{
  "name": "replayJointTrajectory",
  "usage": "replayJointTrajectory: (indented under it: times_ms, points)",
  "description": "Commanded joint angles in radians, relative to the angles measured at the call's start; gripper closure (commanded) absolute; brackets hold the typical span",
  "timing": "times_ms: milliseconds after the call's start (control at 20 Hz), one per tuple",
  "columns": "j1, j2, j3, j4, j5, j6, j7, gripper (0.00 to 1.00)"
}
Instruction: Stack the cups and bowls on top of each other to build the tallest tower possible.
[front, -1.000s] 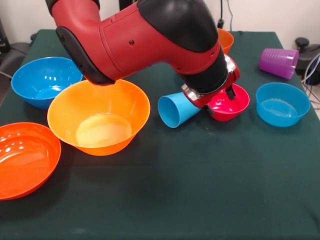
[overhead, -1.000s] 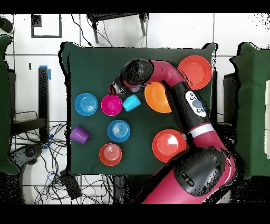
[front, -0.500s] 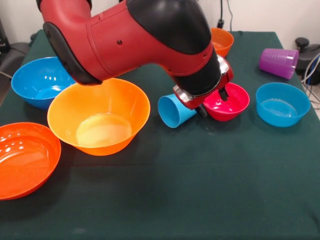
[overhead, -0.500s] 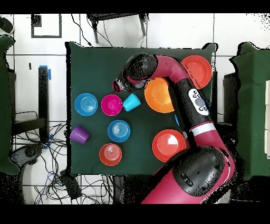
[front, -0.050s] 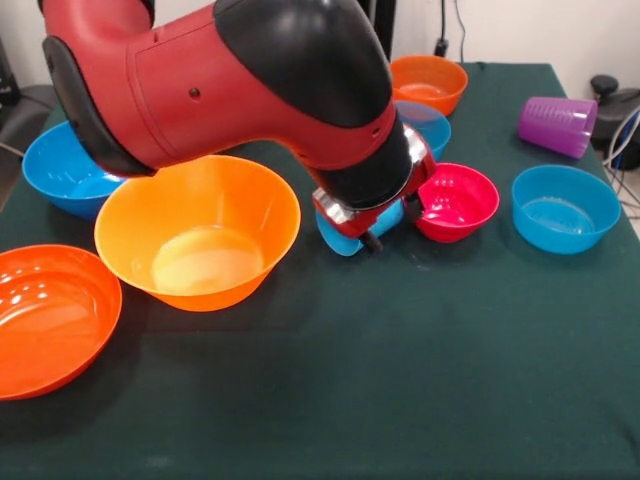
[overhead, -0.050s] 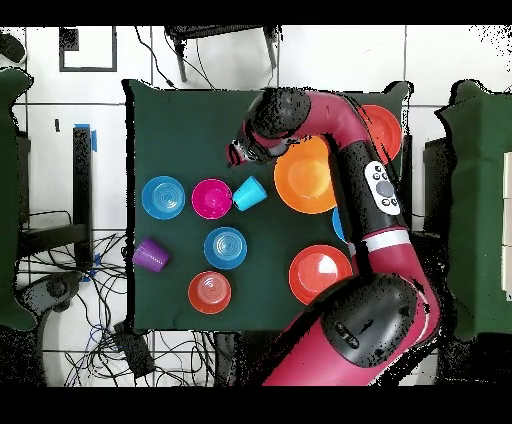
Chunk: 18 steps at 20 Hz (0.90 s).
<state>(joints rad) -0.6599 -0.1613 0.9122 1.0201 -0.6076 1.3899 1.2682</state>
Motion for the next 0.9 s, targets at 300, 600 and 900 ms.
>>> replayJointTrajectory:
  times_ms: [300,600,900]
  points:
    - [0.052,0.079,-0.064,-0.184,-0.111,0.1,-0.485,0.0]
    - [-0.016,0.016,-0.093,-0.018,-0.102,0.049,-0.504,0.0]
    - [-0.044,0.015,-0.112,-0.003,-0.119,0.055,-0.535,0.0]
